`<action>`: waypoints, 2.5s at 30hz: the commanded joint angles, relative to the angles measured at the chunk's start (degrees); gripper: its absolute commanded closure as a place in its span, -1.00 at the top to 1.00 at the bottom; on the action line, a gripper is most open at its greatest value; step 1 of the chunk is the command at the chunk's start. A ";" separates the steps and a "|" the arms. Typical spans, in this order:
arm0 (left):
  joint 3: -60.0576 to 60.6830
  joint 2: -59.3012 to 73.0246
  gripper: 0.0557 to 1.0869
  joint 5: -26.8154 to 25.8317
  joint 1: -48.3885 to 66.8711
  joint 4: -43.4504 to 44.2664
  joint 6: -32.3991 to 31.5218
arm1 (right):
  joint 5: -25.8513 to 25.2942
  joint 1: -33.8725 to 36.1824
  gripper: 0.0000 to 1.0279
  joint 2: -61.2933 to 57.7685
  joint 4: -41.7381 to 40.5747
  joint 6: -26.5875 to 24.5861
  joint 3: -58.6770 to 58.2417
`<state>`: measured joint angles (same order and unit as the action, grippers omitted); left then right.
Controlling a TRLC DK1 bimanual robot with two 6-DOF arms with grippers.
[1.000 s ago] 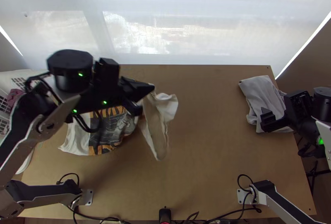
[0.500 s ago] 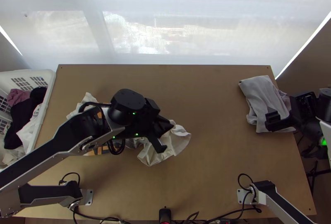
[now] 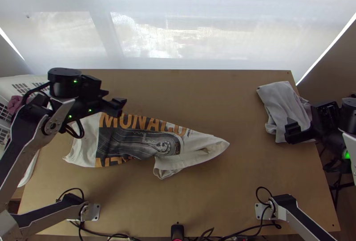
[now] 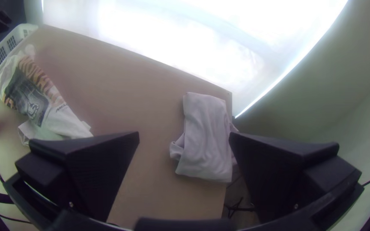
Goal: Fold the t-shirt
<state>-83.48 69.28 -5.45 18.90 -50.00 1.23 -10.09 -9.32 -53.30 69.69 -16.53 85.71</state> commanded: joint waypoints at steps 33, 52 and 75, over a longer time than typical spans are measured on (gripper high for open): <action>19.06 19.14 0.47 7.39 -28.21 16.51 4.83 | 0.33 -2.54 0.90 4.34 -2.81 0.80 -9.69; 17.56 24.94 -0.51 8.18 -27.33 20.99 5.97 | 0.33 -2.46 0.90 4.69 -2.89 0.63 -10.74; -17.94 9.03 -0.93 3.96 -2.20 11.33 1.40 | 0.33 -5.36 0.90 -1.37 -4.30 -0.52 -3.09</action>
<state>-88.14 81.62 -1.21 6.39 -38.20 4.27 -9.76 -13.65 -52.38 65.60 -16.78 79.70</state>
